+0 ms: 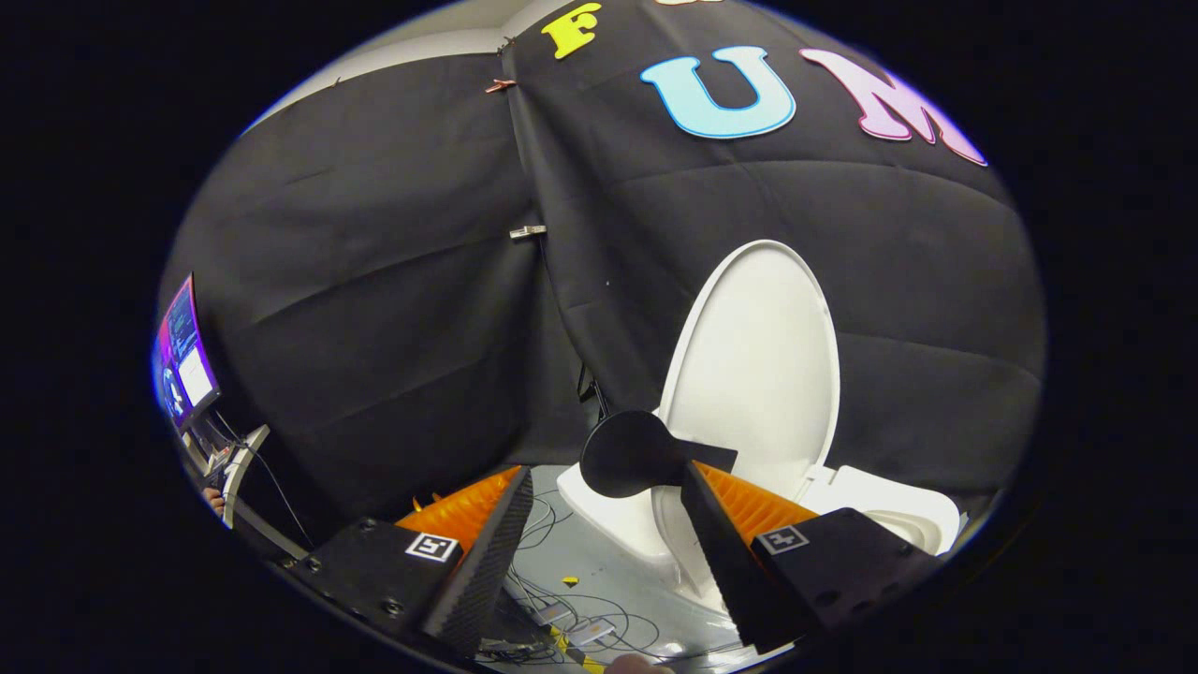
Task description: Open the toilet lid.
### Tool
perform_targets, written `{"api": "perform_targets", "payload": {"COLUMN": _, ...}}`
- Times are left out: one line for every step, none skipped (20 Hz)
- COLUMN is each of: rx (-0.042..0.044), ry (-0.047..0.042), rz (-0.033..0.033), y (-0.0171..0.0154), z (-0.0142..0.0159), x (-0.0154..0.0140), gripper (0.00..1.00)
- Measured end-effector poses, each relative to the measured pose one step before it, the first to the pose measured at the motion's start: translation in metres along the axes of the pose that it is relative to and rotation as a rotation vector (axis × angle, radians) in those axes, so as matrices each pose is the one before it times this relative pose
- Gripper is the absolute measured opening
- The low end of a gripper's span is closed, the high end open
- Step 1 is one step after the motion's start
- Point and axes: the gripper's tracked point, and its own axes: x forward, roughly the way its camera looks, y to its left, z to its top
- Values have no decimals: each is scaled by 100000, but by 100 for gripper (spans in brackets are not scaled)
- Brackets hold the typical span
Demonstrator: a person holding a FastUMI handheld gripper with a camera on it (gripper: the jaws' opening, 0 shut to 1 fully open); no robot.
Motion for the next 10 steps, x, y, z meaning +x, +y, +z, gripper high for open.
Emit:
{"api": "perform_targets", "payload": {"rx": -104, "ry": -505, "rz": 1153, "y": 125, "z": 96, "x": 163, "gripper": 99}}
{"api": "perform_targets", "payload": {"rx": -824, "ry": -3065, "rz": 1117, "y": 131, "z": 747, "x": 106, "gripper": 99}}
{"api": "perform_targets", "payload": {"rx": -2589, "ry": -7104, "rz": 905, "y": 240, "z": 1635, "x": 221, "gripper": 99}}
{"api": "perform_targets", "payload": {"rx": -5296, "ry": -5670, "rz": -227, "y": -148, "z": 715, "x": 811, "gripper": 99}}
{"api": "perform_targets", "payload": {"rx": -7506, "ry": -4268, "rz": -745, "y": -89, "z": 1463, "x": 187, "gripper": 99}}
{"api": "perform_targets", "payload": {"rx": -6868, "ry": -2276, "rz": -1894, "y": -449, "z": 1162, "x": 160, "gripper": 99}}
{"api": "perform_targets", "payload": {"rx": -4808, "ry": -2784, "rz": -510, "y": 88, "z": 935, "x": -577, "gripper": 99}}
{"api": "perform_targets", "payload": {"rx": -2306, "ry": -3810, "rz": 912, "y": 291, "z": 1183, "x": -1032, "gripper": 99}}
{"api": "perform_targets", "payload": {"rx": -554, "ry": -5035, "rz": 745, "y": 5, "z": 2074, "x": -1311, "gripper": 100}}
{"api": "perform_targets", "payload": {"rx": 1050, "ry": -5327, "rz": 1777, "y": -26, "z": 3438, "x": -1528, "gripper": 100}}
